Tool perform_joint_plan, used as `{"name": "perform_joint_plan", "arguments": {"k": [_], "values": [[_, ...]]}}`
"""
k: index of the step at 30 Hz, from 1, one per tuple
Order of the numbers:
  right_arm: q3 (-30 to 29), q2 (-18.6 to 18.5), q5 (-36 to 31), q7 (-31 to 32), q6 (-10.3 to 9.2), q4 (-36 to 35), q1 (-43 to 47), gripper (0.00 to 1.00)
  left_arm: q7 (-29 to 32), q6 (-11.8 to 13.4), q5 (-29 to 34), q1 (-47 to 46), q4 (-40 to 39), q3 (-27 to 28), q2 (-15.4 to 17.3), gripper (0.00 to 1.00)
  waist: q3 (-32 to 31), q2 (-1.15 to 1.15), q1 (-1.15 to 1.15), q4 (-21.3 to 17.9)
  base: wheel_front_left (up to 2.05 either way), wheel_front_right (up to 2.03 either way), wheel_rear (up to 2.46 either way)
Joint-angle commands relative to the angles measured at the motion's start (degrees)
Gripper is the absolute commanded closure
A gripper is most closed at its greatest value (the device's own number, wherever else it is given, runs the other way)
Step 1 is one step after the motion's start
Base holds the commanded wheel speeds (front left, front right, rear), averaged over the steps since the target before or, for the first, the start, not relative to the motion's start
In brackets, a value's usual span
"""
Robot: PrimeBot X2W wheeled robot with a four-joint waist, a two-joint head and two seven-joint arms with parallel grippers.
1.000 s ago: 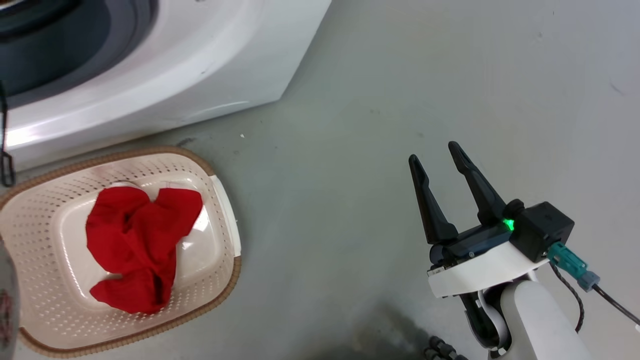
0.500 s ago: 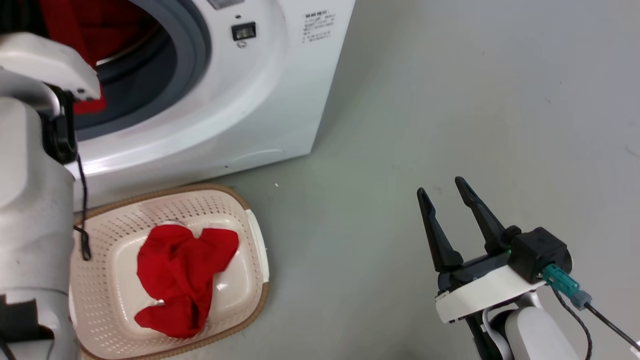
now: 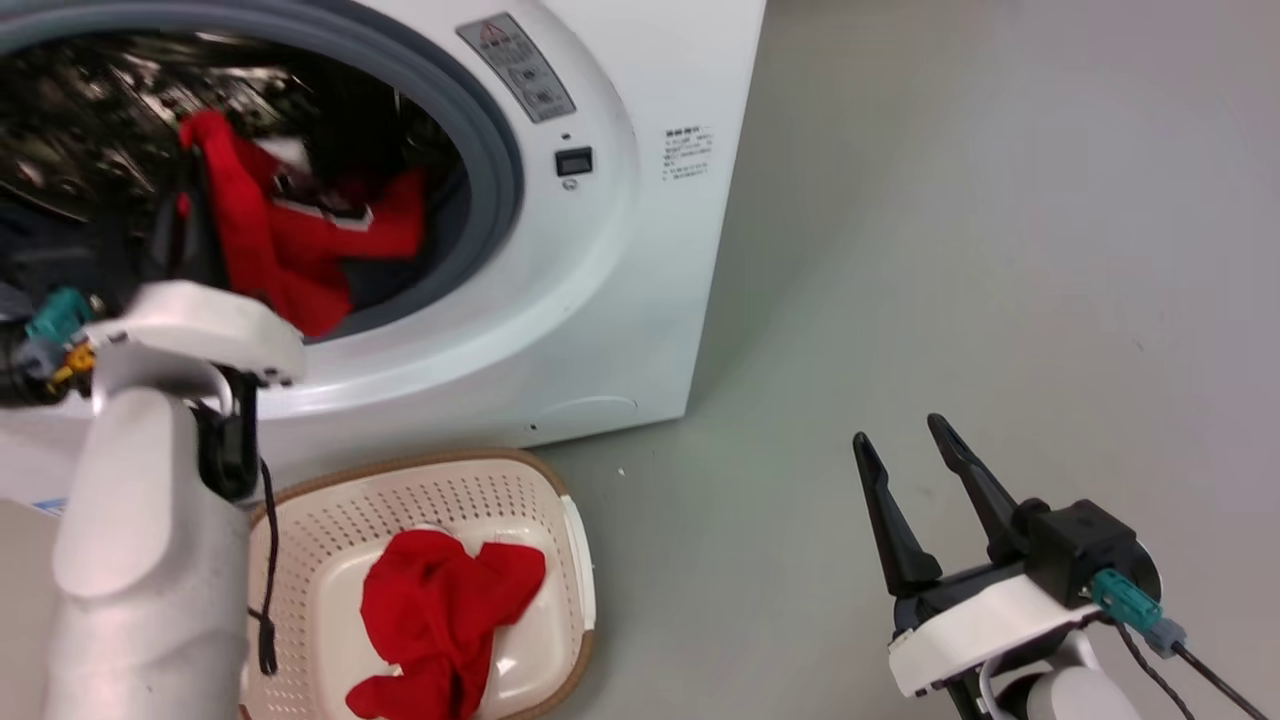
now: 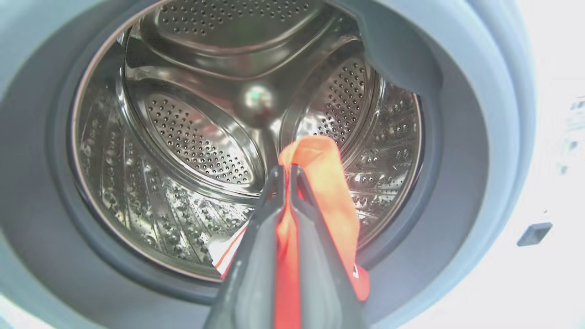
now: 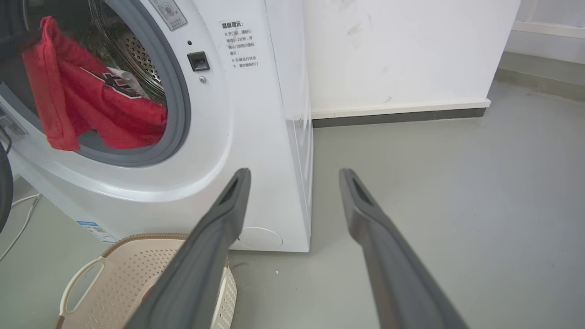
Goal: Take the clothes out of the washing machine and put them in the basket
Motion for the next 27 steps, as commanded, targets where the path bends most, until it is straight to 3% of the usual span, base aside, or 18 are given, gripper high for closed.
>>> {"name": "perform_joint_plan", "arguments": {"k": [1, 14, 23, 27], "values": [[-0.39, 0.12, -0.45, 0.37, -0.04, -0.43, 1.30, 0.00, -0.28, -0.44, 0.17, 2.08, -1.19, 0.43, -0.57, 1.00, -2.97, 0.00, 0.01, 1.58, 0.00, 0.00, 0.00], [-2.88, 0.12, -0.99, 2.44, -0.04, -3.31, 4.96, 0.00, -0.23, -0.78, 1.34, 13.51, -16.17, 0.20, -5.72, 1.00, -7.46, 0.00, 0.01, 5.94, 0.00, 0.00, 0.00], [-3.60, 0.12, -0.49, 2.63, -0.04, -4.16, 5.87, 0.00, 2.22, 1.00, 0.97, 24.87, -29.85, -1.01, -7.76, 1.00, -7.07, 0.00, 0.01, 7.56, 0.00, 0.00, 0.00], [-3.64, 0.12, -1.28, 2.94, -0.04, -4.63, 5.38, 0.00, 4.31, 1.91, -0.13, 30.72, -32.20, -1.40, -8.97, 1.00, -5.97, 0.00, 0.01, 8.18, 0.00, 0.00, 0.00]]}}
